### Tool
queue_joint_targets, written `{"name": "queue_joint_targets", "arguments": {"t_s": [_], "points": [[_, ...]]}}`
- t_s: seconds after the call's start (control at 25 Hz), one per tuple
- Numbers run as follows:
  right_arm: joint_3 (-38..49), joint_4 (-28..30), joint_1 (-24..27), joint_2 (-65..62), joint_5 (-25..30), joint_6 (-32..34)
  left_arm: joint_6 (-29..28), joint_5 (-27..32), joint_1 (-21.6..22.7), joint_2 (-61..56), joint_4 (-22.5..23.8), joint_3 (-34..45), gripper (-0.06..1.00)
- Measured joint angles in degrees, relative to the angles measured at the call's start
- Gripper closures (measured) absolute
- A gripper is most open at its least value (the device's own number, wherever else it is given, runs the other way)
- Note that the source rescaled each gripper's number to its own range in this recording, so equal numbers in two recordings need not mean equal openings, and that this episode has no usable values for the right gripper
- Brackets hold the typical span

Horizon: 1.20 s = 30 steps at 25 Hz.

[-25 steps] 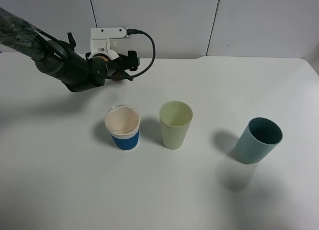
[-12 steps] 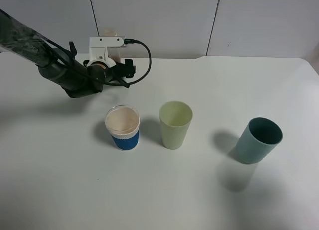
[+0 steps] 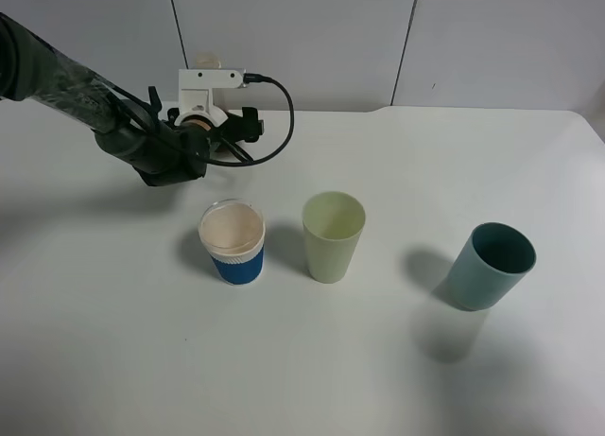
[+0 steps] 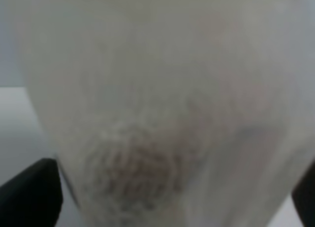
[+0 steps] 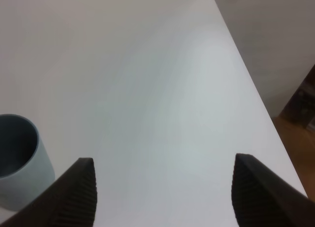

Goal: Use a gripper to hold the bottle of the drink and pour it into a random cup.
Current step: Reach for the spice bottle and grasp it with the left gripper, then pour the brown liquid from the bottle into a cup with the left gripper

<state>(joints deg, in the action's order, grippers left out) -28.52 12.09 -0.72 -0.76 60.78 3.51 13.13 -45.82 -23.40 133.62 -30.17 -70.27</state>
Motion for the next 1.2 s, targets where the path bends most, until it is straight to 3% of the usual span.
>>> {"name": "queue_joint_targets", "arguments": {"t_s": [0.16,0.24,0.44,0.68,0.92,1.2], "points": [[0.00,0.00,0.00,0.00,0.00,0.00,0.00,-1.59,0.00,0.90,0.13,-0.67,0.21],[0.00,0.00,0.00,0.00,0.00,0.00,0.00,-2.53,0.00,0.90,0.19,-0.67,0.34],[0.00,0.00,0.00,0.00,0.00,0.00,0.00,-2.73,0.00,0.92,0.49,-0.67,0.93],[0.00,0.00,0.00,0.00,0.00,0.00,0.48,-1.41,0.00,0.92,1.44,-0.85,0.94],[0.00,0.00,0.00,0.00,0.00,0.00,5.07,-0.14,0.00,0.87,2.00,-1.25,0.94],[0.00,0.00,0.00,0.00,0.00,0.00,9.21,6.00,0.00,-1.44,4.07,-1.32,0.94]]}}
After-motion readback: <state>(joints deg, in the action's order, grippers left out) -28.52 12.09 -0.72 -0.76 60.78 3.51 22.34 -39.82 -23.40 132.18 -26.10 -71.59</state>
